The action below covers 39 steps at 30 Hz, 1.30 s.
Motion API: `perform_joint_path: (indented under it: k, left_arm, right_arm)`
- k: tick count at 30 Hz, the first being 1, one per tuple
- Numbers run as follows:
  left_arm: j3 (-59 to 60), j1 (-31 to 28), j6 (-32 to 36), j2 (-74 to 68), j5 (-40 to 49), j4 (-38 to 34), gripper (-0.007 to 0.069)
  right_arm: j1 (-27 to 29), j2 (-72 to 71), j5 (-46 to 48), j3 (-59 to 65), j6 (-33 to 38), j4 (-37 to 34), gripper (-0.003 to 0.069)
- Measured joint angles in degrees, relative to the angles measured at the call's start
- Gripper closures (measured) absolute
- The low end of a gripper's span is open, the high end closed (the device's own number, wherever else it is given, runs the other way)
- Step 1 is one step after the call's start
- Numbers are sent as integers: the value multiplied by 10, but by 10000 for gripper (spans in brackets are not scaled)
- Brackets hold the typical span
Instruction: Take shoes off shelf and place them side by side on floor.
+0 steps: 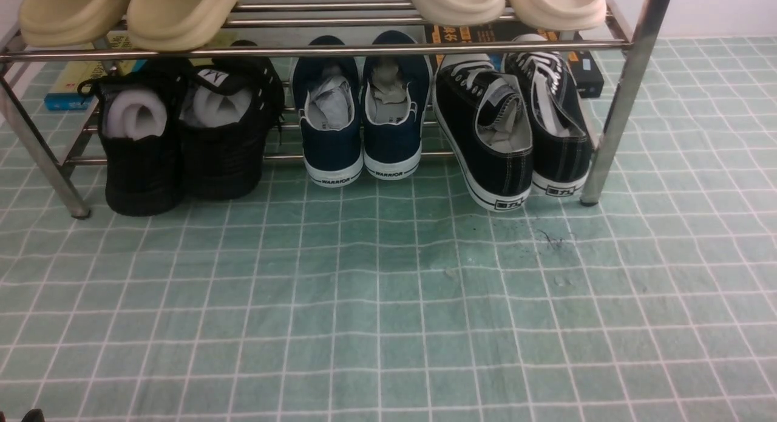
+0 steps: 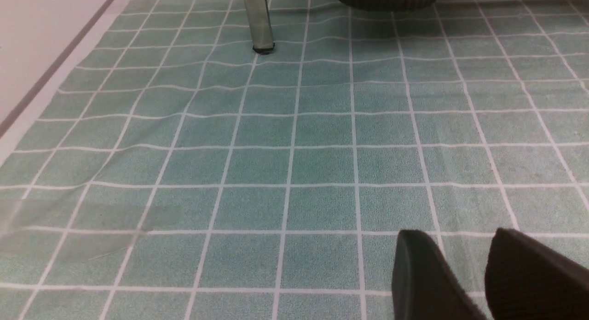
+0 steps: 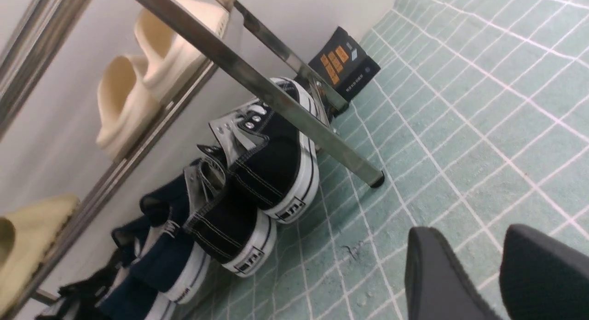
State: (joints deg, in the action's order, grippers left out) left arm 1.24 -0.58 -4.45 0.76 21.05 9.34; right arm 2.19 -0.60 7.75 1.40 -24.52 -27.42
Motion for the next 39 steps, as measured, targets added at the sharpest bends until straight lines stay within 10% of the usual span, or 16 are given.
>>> perform_joint_path:
  k: [6, 15, 24, 39]
  left_arm:
    - [0, 0, 0, 0, 0, 0, 383]
    - [0, 0, 0, 0, 0, 0, 383]
    - [0, 0, 0, 0, 0, 0, 383]
    - [0, 0, 0, 0, 0, 0, 383]
  right_arm:
    - [0, 0, -6, 0, 0, -25, 437]
    - [0, 59, 111, -145, 69, 45, 667]
    - [0, 393, 494, -377, 134, 139, 657]
    - [-46, 692, 526, -504, 496, -194, 637]
